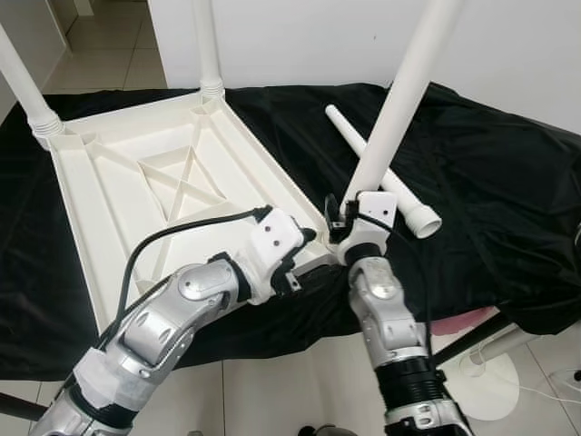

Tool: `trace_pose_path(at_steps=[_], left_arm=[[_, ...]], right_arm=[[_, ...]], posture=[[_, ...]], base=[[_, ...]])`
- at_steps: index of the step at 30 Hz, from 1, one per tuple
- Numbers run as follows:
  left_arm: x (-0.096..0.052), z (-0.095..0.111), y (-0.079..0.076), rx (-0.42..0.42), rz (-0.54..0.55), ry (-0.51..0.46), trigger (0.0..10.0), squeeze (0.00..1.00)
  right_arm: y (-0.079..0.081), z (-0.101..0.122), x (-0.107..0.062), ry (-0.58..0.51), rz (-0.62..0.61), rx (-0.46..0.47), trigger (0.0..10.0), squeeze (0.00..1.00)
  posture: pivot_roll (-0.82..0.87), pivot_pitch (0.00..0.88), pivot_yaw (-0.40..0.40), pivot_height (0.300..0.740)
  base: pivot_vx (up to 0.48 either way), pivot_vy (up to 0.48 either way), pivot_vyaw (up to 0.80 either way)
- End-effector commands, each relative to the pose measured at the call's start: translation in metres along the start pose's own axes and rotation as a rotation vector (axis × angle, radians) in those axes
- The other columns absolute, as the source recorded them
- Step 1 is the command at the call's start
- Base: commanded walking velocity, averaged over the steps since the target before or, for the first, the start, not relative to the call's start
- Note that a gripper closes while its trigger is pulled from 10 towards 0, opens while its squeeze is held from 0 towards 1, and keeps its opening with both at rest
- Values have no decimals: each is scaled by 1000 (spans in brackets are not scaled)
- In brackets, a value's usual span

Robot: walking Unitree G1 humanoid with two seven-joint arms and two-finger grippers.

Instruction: Building children table

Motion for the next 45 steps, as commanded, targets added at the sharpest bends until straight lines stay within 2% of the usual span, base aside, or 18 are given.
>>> trace_pose_path(at_steps=[1,4,5,13,16,17,19,20,21,25,28,33,37,40,41,42,43,45], left_arm=[[-1,-2,-12,11,-95,23,10000,0],[-1,-2,-11,11,-92,22,10000,0],[-2,-2,-10,11,-88,22,10000,0],[-1,-2,-11,8,-86,21,10000,0],[-1,-2,-11,8,-90,22,10000,0],[-1,-2,-11,8,-91,22,10000,0],[0,-2,-11,8,-92,22,10000,0],[0,-2,-11,9,-92,22,10000,0],[0,-2,-11,10,-94,23,10000,0],[-1,-3,-12,13,-95,25,10000,0],[-1,-3,-12,14,-98,26,10000,0],[0,-2,-13,15,-101,27,10000,0],[1,-4,-15,9,-107,29,10000,0],[2,-4,-15,8,-106,30,10000,0],[2,-4,-14,13,-102,31,10000,0],[2,-4,-14,16,-99,31,10000,0],[2,-3,-13,18,-96,31,10000,0],[2,-3,-13,19,-95,31,10000,0]], right_arm=[[11,-31,-10,137,20,15,10000,0],[8,-26,-10,100,31,12,10000,0],[8,-23,-10,76,43,27,10000,1000],[-7,-9,-7,-22,60,-4,10000,1000],[-12,-3,-2,-59,132,-9,10000,1000],[-15,-1,0,-76,179,-17,10000,875],[-17,1,2,-87,210,-23,10000,875],[-19,2,3,-100,250,-42,10000,0],[-22,2,5,-112,321,-64,10000,0],[-22,4,5,-138,408,-97,10000,0],[-23,2,6,-157,532,-156,10000,0],[-23,1,7,-151,596,-164,10000,0],[-26,-9,10,-122,687,-236,10000,0],[-28,-11,11,-114,705,-238,10000,0],[-29,-14,12,-103,716,-241,4000,0],[-30,-16,13,-96,726,-240,2588,0],[-32,-18,13,-89,727,-235,0,0],[-33,-19,14,-84,726,-230,0,0]], posture=[[-12,81,-43,740],[-11,80,-45,740],[-11,78,-46,740],[-12,75,-47,740],[-17,74,-47,740],[-19,74,-46,740],[-19,74,-46,740],[-20,73,-46,740],[-20,73,-46,740],[-19,73,-46,740],[-23,75,-37,740],[-24,78,-37,740],[-22,88,-37,740],[-22,88,-37,740],[-22,88,-37,740],[-15,90,-39,740],[-15,91,-39,740],[-15,91,-39,740]], base=[[0,0,0],[0,0,0],[0,0,0],[0,0,0],[0,0,0],[0,0,0],[0,0,0],[0,0,0],[0,0,0],[0,0,0],[0,0,0],[0,0,0],[0,0,0],[0,0,0],[0,0,0],[0,0,0],[0,0,0],[0,0,0]])
Point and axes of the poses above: a point about 5 cm out from each wrist's last joint towards the gripper, its own x axis pointing out of the wrist towards the gripper, its own z axis along the axis of the wrist's last joint, y = z × x, the point moved 5 cm from there along x, pointing out of the wrist towards the gripper, and after that the axes turned 15 degrees about -x, right-handed, at the moved point
